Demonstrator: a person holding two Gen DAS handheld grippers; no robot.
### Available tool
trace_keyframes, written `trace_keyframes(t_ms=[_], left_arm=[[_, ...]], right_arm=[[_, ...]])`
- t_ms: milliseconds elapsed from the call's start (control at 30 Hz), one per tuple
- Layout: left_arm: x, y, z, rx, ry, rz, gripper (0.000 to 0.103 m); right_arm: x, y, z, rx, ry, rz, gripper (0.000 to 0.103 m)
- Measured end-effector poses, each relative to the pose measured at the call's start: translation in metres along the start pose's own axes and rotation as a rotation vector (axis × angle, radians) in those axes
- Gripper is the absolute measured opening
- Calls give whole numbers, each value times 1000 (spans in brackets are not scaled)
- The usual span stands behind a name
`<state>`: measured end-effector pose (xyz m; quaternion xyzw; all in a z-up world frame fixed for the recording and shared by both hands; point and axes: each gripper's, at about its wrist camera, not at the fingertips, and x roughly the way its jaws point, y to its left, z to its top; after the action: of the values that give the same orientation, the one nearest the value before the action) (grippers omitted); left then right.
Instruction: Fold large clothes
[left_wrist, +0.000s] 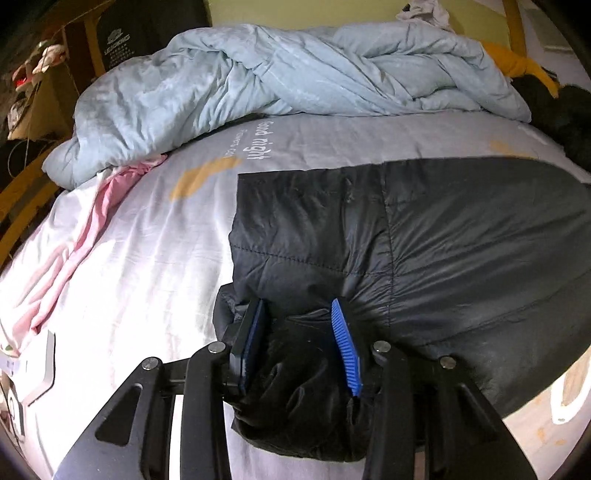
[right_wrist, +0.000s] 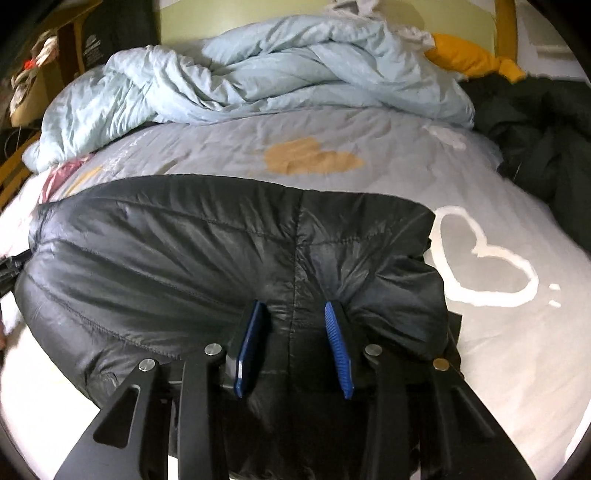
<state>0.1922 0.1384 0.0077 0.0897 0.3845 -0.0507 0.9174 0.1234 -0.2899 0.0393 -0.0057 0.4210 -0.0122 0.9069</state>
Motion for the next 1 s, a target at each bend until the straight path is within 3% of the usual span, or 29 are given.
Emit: trace_keyframes(t_ms=[67, 200, 267, 367, 533, 567, 600, 667, 767, 900, 1000], left_arm=[[-13, 9, 3, -23, -1, -20, 33], [-49, 29, 8, -58, -54, -80, 32], [-53, 32, 6, -56, -28, -71, 32], [-40, 33, -6, -55, 84, -4, 33], [-54, 41, -14, -95, 35, -14, 34], [-63, 42, -14, -107, 9, -18, 41], [-70, 42, -15, -125, -7, -26, 56], [-82, 44, -18, -153, -52, -41, 74], [-84, 40, -16, -140, -67, -61, 74], [-57, 29, -20, -60, 29, 50, 76], [-40, 36, -31, -79, 65, 85, 76]], right_arm=[[-11, 2, -2, -21, -21, -14, 37], [-54, -14, 1, 64, -62, -23, 37], [-69, -23, 2, 85, -56, -60, 37], [-75, -36, -6, 138, 23, -97, 37], [-83, -57, -27, 182, 28, -151, 38], [-88, -62, -29, 200, 8, -160, 41], [-95, -65, -31, 214, -20, -169, 46], [-109, -67, -36, 227, -84, -145, 76], [-112, -62, -38, 205, -106, -90, 76], [-87, -47, -38, 127, -16, -128, 76], [-72, -51, -45, 131, 41, -168, 76]])
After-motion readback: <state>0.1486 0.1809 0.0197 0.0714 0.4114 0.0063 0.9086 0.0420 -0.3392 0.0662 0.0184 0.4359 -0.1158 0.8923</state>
